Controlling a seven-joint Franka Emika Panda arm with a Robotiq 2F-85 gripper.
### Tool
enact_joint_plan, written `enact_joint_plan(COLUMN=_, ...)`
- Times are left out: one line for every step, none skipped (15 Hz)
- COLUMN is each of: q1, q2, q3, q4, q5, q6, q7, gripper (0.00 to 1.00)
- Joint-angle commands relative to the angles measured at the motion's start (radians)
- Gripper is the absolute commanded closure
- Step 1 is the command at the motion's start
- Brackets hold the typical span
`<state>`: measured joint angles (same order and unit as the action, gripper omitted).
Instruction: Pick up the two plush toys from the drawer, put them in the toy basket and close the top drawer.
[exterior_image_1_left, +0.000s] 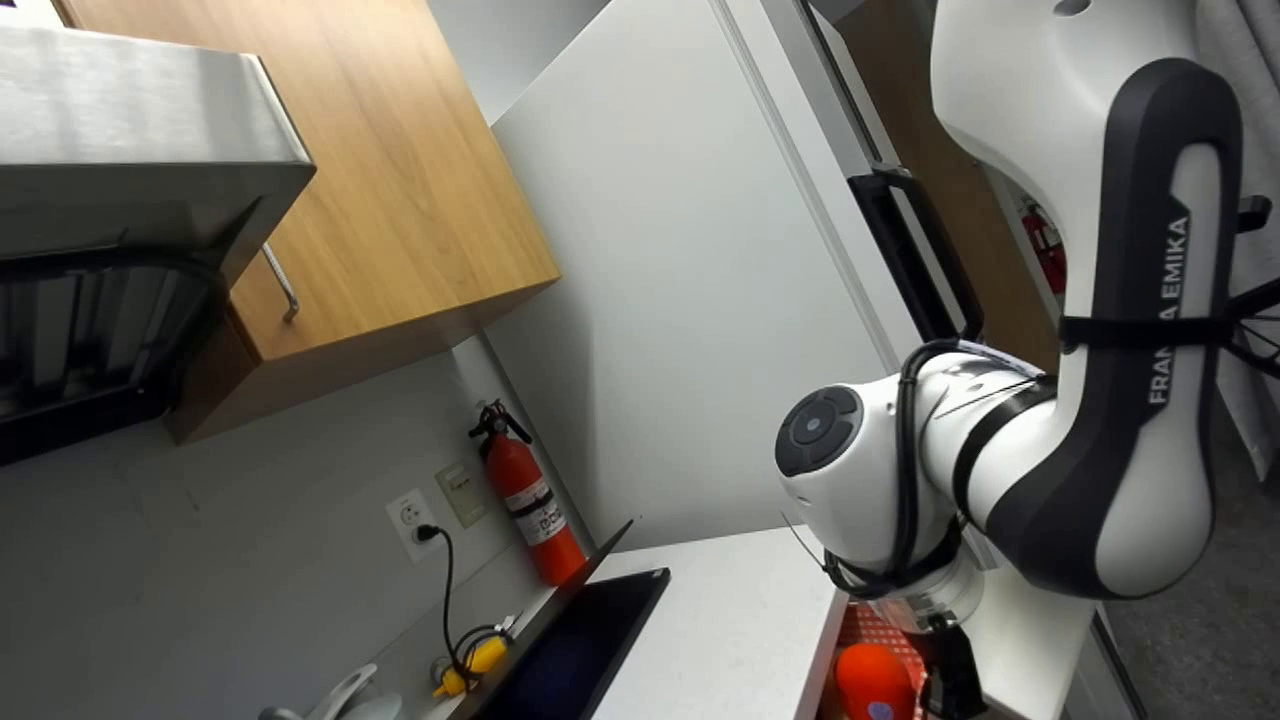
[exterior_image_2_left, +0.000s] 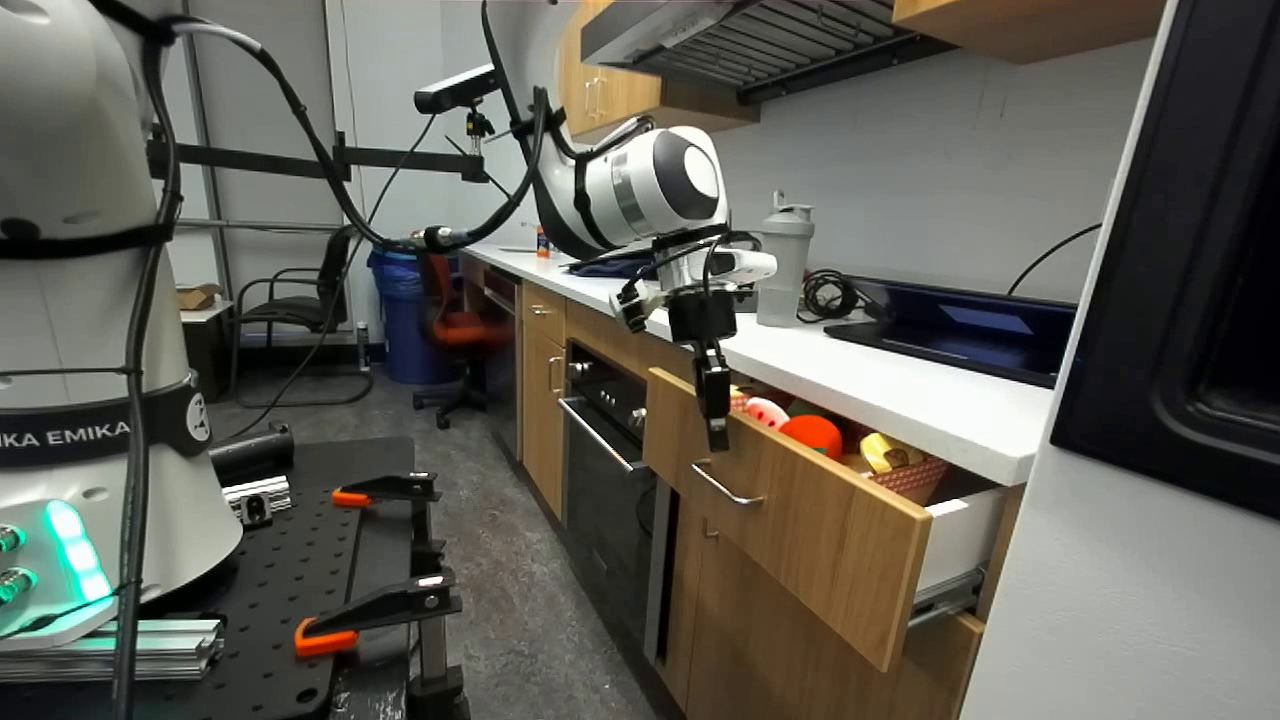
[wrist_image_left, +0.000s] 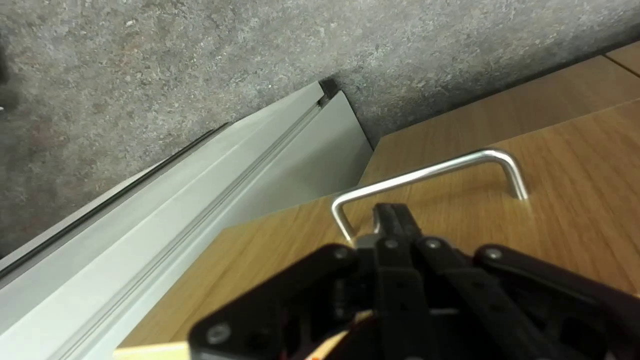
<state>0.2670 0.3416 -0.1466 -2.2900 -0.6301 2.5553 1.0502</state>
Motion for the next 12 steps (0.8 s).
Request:
enact_joint_plan(q1=0.012, q2=-0.081, q3=-0.004, q4=-0.09, q5=-0.089, q6=0.017, q7=0.126, gripper=1.0)
enact_joint_plan(q1=0.011, q2=-0.098, q3=0.002, q4=-0.109, q5=-0.11, q6=0.015, q7=0.159, gripper=1.0)
enact_joint_plan(q1=0.008, q2=-0.118, q3=0.012, q4=-0.13, q5=-0.127, q6=0.012, q7=0.19, gripper=1.0)
enact_joint_plan(q1=0.002, q2=-0.138, q3=0.024, q4=-0.15, q5=-0.139, q6=0.01, q7=0.216, gripper=1.0)
enact_joint_plan(q1=-0.002, q2=-0.161, q3=0.037, q4=-0.175, q5=-0.146, q6=0.006, q7=0.242, gripper=1.0)
enact_joint_plan(q1=-0.007, q2=-0.181, q3=0.054, q4=-0.198, q5=-0.145, q6=0.002, q7=0.259, gripper=1.0)
enact_joint_plan(q1=-0.007, q2=-0.202, q3=0.071, q4=-0.221, q5=-0.143, q6=-0.007, q7=0.277, gripper=1.0)
enact_joint_plan(q1=-0.007, q2=-0.22, q3=0.087, q4=-0.242, q5=-0.141, q6=-0.012, q7=0.291, gripper=1.0)
enact_joint_plan(q1=-0.007, q2=-0.239, q3=0.109, q4=-0.263, q5=-0.131, q6=-0.021, q7=0.297, gripper=1.0)
enact_joint_plan(q1=-0.007, q2=-0.254, q3=0.13, q4=-0.281, q5=-0.121, q6=-0.027, q7=0.3, gripper=1.0)
enact_joint_plan(q1=-0.008, q2=-0.266, q3=0.152, q4=-0.298, q5=-0.109, q6=-0.031, q7=0.297, gripper=1.0)
enact_joint_plan(q1=-0.012, q2=-0.274, q3=0.174, q4=-0.31, q5=-0.083, q6=-0.029, q7=0.285, gripper=1.0)
